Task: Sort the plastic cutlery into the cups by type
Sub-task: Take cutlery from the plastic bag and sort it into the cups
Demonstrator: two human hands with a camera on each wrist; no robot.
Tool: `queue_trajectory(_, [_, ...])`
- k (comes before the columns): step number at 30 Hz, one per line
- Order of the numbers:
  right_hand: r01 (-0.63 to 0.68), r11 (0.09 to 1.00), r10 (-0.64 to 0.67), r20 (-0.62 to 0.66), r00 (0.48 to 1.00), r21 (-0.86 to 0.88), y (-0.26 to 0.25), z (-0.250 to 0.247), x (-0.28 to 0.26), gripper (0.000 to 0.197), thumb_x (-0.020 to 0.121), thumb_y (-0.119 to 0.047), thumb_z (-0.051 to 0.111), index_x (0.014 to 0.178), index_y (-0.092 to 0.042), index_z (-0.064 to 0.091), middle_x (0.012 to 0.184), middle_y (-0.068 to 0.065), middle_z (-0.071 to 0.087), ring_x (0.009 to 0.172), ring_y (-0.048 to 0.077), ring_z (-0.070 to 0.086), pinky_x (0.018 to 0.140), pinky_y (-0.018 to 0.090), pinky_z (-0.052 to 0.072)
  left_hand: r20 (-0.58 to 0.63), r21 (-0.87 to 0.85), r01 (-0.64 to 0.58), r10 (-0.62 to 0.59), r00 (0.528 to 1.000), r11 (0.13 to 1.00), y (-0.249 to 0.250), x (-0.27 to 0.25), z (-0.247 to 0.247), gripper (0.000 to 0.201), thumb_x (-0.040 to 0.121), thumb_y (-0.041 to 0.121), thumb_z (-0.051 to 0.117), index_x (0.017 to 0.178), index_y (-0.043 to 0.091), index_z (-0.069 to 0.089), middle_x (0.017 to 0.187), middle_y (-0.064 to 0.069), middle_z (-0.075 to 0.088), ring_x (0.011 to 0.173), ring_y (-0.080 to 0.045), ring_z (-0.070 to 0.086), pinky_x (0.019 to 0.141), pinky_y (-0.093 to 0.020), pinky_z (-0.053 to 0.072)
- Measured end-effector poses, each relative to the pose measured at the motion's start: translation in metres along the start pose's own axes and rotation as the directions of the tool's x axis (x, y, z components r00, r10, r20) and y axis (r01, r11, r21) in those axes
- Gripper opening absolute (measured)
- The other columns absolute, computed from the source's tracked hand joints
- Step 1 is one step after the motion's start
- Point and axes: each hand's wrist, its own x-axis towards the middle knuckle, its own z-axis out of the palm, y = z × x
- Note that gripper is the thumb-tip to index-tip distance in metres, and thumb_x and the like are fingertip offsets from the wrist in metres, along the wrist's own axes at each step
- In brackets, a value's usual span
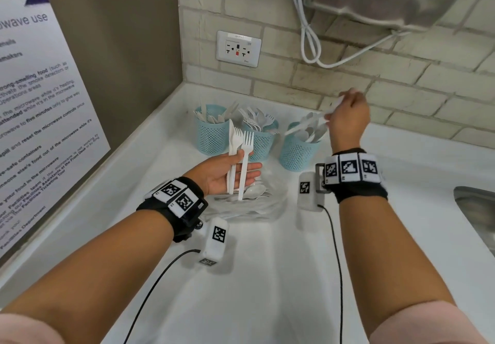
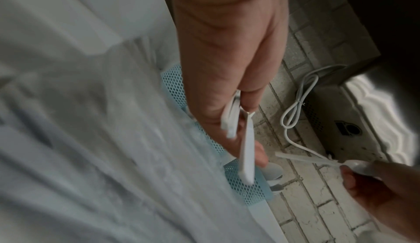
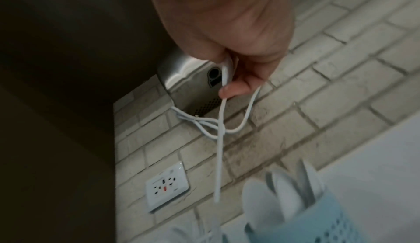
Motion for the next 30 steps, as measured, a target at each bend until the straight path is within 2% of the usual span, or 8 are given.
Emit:
queue_trajectory(4, [0.217,0.969,-0.227,-0.077,0.971,-0.120,-0.001,-0.003,0.014,0.040,0.102,-0.029,0.027,0.103,-0.005,0.059,0.089,0.015,0.064,0.080,0.029,0.060,0.068,0.033,0.046,0.021,0.027,0.002,-0.003,1.000,1.000,0.000,0.002,0.008,0.037,0.101,0.025,0.037,0.135,0.014,0.045,0.106,-0.012,0.068,0.101,-0.026,0.062,0.077,-0.037,0.056])
queue_trajectory(8, [0.255,0.933,-0.256,0.027,0.966,-0.253,0.015,0.007,0.013,0.040,0.102,-0.029,0.029,0.109,-0.004,0.059,0.096,0.019,0.064,0.087,0.032,0.059,0.066,0.031,0.037,0.048,0.019,0.000,-0.001,0.999,1.000,-0.001,0.003,0.010,0.037,0.100,0.027,0.038,0.134,0.014,0.045,0.107,-0.013,0.066,0.095,-0.024,0.065,0.076,-0.036,0.055])
queue_trajectory(15, [0.210,0.748,0.040,0.358,0.933,-0.630,0.052,0.032,-0.001,0.036,0.097,-0.028,0.033,0.115,-0.020,0.063,0.119,0.021,0.049,0.115,0.036,0.041,0.087,0.039,0.038,0.102,-0.004,0.004,-0.003,0.995,1.000,0.000,0.003,0.005,0.032,0.100,0.021,0.040,0.130,0.014,0.046,0.094,-0.010,0.073,0.086,-0.021,0.070,0.073,-0.033,0.059])
queue_trajectory(20, [0.149,0.740,0.107,0.333,0.937,-0.656,0.040,0.033,-0.004,0.038,0.098,-0.032,0.033,0.124,-0.019,0.058,0.131,0.020,0.043,0.123,0.037,0.033,0.098,0.042,0.033,0.152,-0.007,0.017,-0.016,0.988,1.000,0.002,0.000,0.002,0.023,0.099,0.013,0.040,0.119,0.016,0.049,0.099,-0.008,0.072,0.090,-0.021,0.069,0.078,-0.036,0.057])
queue_trajectory(23, [0.254,0.827,-0.103,0.309,0.946,-0.502,0.022,0.032,-0.012,0.039,0.095,-0.032,0.044,0.129,-0.018,0.055,0.139,0.017,0.040,0.125,0.034,0.036,0.104,0.044,0.034,0.152,0.003,0.000,-0.001,0.988,1.000,0.002,0.000,0.003,0.023,0.099,0.012,0.040,0.115,0.017,0.055,0.104,-0.005,0.069,0.094,-0.020,0.067,0.079,-0.034,0.056])
queue_trajectory(26, [0.414,0.897,-0.349,0.325,0.879,-0.156,0.000,0.030,-0.034,0.030,0.091,-0.032,0.052,0.113,-0.015,0.064,0.114,0.006,0.058,0.085,0.017,0.059,0.089,0.043,0.048,0.142,0.011,-0.015,0.013,0.990,1.000,0.000,0.000,0.004,0.024,0.099,0.012,0.041,0.118,0.017,0.054,0.105,-0.004,0.069,0.091,-0.019,0.068,0.077,-0.033,0.057])
queue_trajectory(28, [0.397,0.909,-0.274,0.530,0.802,-0.131,-0.009,0.031,-0.051,0.036,0.090,-0.038,0.056,0.120,-0.018,0.059,0.098,-0.001,0.062,0.077,0.012,0.059,0.081,0.033,0.051,0.131,0.011,-0.022,0.020,0.991,1.000,-0.001,0.000,0.004,0.024,0.099,0.012,0.042,0.119,0.016,0.054,0.104,-0.004,0.069,0.091,-0.019,0.069,0.076,-0.033,0.058])
queue_trajectory(30, [0.310,0.940,-0.111,0.730,0.674,-0.144,-0.011,0.034,-0.062,0.052,0.088,-0.040,0.062,0.133,-0.018,0.048,0.088,-0.004,0.062,0.077,0.012,0.061,0.073,0.020,0.049,0.122,0.006,-0.021,0.020,0.992,1.000,-0.002,-0.001,0.005,0.020,0.099,0.012,0.042,0.112,0.016,0.057,0.101,-0.003,0.071,0.087,-0.019,0.070,0.076,-0.033,0.058])
